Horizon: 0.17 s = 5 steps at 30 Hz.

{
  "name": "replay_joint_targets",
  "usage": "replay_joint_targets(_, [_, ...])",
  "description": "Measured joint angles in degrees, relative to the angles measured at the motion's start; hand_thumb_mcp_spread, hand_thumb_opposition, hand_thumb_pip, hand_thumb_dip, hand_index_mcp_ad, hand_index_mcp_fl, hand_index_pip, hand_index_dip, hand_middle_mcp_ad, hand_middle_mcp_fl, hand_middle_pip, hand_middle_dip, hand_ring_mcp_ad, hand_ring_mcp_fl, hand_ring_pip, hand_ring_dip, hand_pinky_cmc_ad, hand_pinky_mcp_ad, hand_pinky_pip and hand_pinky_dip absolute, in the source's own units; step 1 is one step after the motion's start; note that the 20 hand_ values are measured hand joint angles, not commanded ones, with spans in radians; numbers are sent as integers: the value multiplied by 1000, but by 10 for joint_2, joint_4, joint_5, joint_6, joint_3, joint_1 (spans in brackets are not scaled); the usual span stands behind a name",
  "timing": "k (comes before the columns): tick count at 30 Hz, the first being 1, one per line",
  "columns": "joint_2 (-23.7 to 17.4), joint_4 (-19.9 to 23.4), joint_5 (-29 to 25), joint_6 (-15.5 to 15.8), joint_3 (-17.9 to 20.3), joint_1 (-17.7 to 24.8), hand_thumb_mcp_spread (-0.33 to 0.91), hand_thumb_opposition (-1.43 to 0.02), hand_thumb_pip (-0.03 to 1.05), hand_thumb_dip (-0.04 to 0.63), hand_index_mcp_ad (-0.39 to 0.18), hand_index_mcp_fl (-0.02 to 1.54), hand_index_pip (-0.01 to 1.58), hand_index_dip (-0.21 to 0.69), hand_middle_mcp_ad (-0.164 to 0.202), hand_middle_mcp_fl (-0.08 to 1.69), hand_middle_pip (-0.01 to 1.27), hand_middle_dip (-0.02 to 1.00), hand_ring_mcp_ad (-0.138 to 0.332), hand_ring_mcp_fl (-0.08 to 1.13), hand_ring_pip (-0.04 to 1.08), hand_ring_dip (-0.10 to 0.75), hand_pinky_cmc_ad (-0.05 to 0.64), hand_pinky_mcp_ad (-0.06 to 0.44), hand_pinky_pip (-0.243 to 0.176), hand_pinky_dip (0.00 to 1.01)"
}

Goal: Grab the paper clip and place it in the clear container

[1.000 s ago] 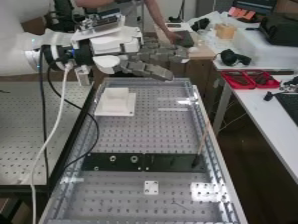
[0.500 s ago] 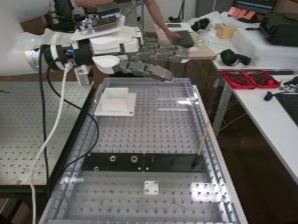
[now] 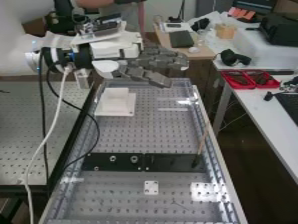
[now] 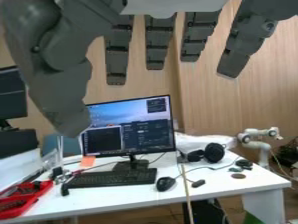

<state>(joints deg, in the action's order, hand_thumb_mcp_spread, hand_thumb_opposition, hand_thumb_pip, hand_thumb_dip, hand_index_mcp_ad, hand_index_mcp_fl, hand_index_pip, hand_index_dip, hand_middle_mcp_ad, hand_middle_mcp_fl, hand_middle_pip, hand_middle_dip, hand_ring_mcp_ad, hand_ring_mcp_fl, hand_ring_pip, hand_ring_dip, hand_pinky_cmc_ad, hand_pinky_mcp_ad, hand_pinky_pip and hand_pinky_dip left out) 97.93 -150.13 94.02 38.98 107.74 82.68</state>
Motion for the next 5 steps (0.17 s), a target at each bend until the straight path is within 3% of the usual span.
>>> replay_joint_targets(5, [2, -6, -11, 4, -2, 4, 284, -745, 653, 239, -187, 176, 405, 24, 5, 77, 126, 176, 99, -2, 91, 99, 367, 281, -75, 379])
